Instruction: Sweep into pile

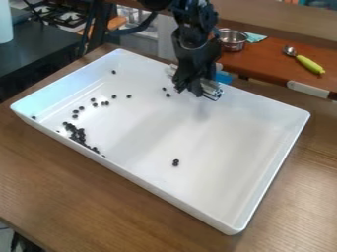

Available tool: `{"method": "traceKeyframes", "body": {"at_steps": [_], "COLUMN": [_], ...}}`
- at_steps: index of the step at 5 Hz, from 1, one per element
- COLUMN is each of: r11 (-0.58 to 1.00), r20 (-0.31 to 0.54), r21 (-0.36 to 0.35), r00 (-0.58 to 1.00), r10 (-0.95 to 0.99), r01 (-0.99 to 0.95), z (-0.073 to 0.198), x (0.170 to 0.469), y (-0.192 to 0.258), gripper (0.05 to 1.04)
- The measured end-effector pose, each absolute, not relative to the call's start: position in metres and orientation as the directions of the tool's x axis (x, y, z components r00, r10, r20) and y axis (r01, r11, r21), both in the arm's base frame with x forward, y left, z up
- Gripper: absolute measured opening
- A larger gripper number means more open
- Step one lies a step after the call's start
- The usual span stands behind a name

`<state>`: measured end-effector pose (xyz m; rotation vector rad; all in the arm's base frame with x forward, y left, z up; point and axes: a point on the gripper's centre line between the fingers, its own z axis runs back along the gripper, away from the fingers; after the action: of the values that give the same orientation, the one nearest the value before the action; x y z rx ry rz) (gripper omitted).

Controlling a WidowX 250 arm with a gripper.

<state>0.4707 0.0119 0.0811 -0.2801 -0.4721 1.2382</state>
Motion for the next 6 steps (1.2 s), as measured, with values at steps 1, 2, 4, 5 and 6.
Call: {"method": "traceKeyframes", "body": {"at_steps": [1, 2, 4, 5, 6], "r11": [0.315, 0.326, 0.328, 0.316, 0.284], "r20": [0.209, 0.229, 0.239, 0.23, 0.221], "r21": [-0.442, -0.434, -0.409, -0.381, -0.351], "r00": [0.245, 0.247, 0.247, 0.242, 0.216], "r10": [0.947, 0.941, 0.939, 0.943, 0.951], "r01": [-0.84, -0.84, -0.852, -0.869, -0.892], "z": [0.075, 0.072, 0.059, 0.056, 0.052], "x": [0.472, 0.471, 0.463, 0.458, 0.451], "y": [0.014, 0.017, 0.022, 0.023, 0.028], "gripper": [0.382, 0.382, 0.383, 0.382, 0.382]}}
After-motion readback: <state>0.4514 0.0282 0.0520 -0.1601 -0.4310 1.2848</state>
